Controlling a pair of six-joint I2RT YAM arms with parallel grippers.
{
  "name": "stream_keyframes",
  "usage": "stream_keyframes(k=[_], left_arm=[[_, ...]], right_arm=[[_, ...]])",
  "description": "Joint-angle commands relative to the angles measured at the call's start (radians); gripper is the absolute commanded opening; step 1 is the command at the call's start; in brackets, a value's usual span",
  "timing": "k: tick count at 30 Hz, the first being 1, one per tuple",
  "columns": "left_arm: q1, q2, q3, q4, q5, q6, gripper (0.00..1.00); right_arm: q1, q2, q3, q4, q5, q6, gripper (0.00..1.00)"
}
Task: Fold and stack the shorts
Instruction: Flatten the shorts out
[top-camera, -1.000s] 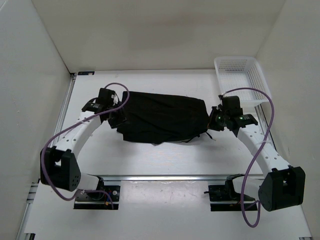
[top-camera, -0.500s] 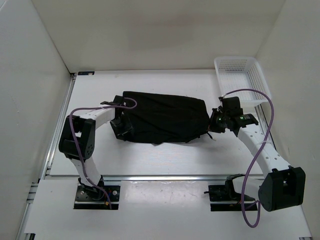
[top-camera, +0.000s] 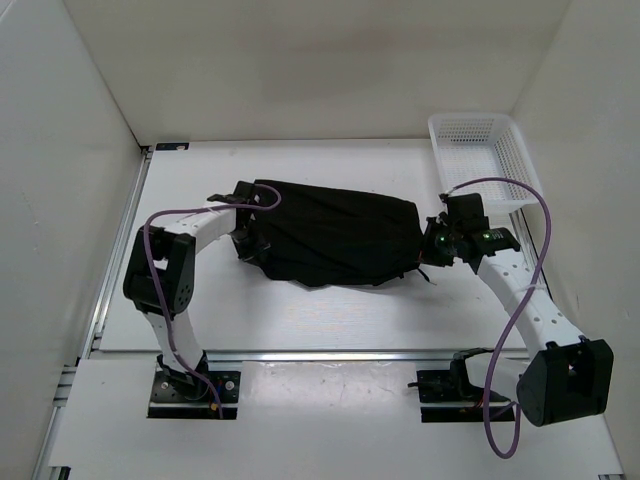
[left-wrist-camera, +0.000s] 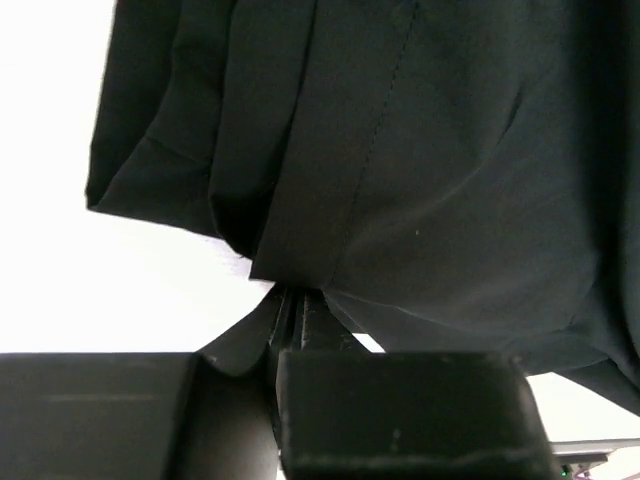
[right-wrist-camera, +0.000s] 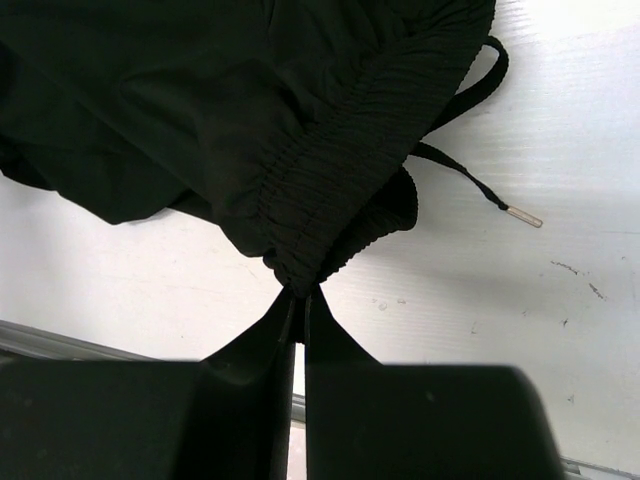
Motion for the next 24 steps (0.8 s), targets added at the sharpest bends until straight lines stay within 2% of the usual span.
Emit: stream_keyframes(k=[1,5,10,14,16,17,18,19,20,23,24], left_arm=[[-0.001,-0.091,-0.002,-0.010,-0.048,0.012,0.10],[0.037,-0.209,-0.017,-0.090,-0.086,0.049,0.10],[0.118,-0.317,0.101,-0.171,-0.095,0.113,0.10],[0.172,-0.245,0.366,-0.226,-0.095,0.178,0.10],[0.196,-0.170,0.491,-0.263,-0.095,0.190,0.10],[0.225,-0.147,0.626,-0.278,-0.086,0.190,0.10],[0.242,-0.127,0.694,-0.297,-0.086,0.199,0.10],[0.258,-0.099,0.760,-0.327,-0.059,0.199,0.10],[0.291,-0.099,0.867,-0.337,-0.048,0.199,0.10],[0.360,-0.120,0.967,-0.326,0.009,0.199,0.10],[0.374,-0.136,0.978,-0.317,0.024,0.199,0.10]], right_arm=[[-0.006,-0.031,0.045,-0.004,0.017,-0.023,0.00],[-0.006,-0.066,0.045,-0.025,0.038,-0.014,0.00],[-0.006,-0.019,0.103,-0.025,0.040,0.021,0.00],[-0.006,0.183,0.317,-0.007,0.058,0.032,0.00],[-0.006,0.274,0.552,-0.007,0.084,0.032,0.00],[-0.018,0.350,0.641,-0.016,0.084,0.032,0.00],[-0.018,0.384,0.727,-0.016,0.084,0.032,0.00],[-0.029,0.412,0.895,-0.016,0.084,0.041,0.00],[-0.029,0.452,0.971,-0.016,0.061,0.041,0.00],[-0.029,0.475,1.135,-0.006,0.049,0.041,0.00],[-0.029,0.475,1.136,-0.006,0.049,0.041,0.00]])
